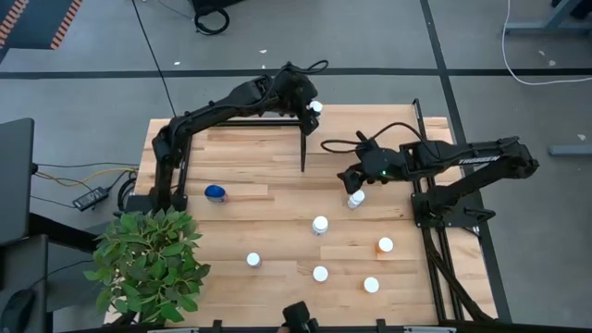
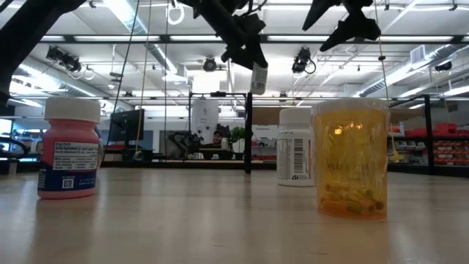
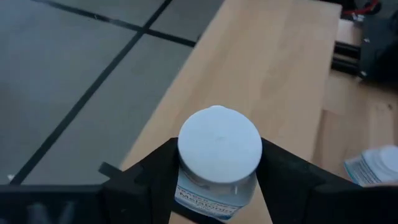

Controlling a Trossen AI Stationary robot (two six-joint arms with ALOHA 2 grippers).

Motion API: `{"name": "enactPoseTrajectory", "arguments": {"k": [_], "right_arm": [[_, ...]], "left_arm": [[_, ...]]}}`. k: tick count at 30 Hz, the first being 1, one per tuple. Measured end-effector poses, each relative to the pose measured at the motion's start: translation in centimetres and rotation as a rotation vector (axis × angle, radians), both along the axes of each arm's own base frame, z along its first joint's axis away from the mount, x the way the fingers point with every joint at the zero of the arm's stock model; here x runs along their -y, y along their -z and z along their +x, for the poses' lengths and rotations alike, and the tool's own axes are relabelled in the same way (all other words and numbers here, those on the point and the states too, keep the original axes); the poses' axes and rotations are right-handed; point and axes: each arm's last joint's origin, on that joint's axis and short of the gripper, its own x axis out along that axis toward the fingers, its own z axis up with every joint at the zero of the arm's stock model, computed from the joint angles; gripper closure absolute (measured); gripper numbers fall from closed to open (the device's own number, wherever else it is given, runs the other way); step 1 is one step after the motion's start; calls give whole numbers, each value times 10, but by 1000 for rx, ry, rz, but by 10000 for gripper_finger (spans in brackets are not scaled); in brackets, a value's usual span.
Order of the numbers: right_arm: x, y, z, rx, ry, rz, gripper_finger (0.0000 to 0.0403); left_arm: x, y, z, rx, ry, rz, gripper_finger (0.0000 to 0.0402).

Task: Pick and place medicine bottles onto shelf by color
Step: Put the left white and blue medicine bottle on the shelf

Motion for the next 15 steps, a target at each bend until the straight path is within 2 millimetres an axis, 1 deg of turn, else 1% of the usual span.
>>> {"name": "enactPoseTrajectory", "arguments": {"k": [6, 11, 15], "right_arm": [[-18, 0, -1, 26, -16, 58, 118], [-26, 0, -2, 38, -14, 87, 118], [-29, 0, -3, 45, -8, 106, 118]], "left_arm": [[-5, 15, 4, 3, 21, 45, 196], [-8, 33, 7, 6, 25, 55, 201], [-11, 41, 9, 30, 21, 68, 201]]}}
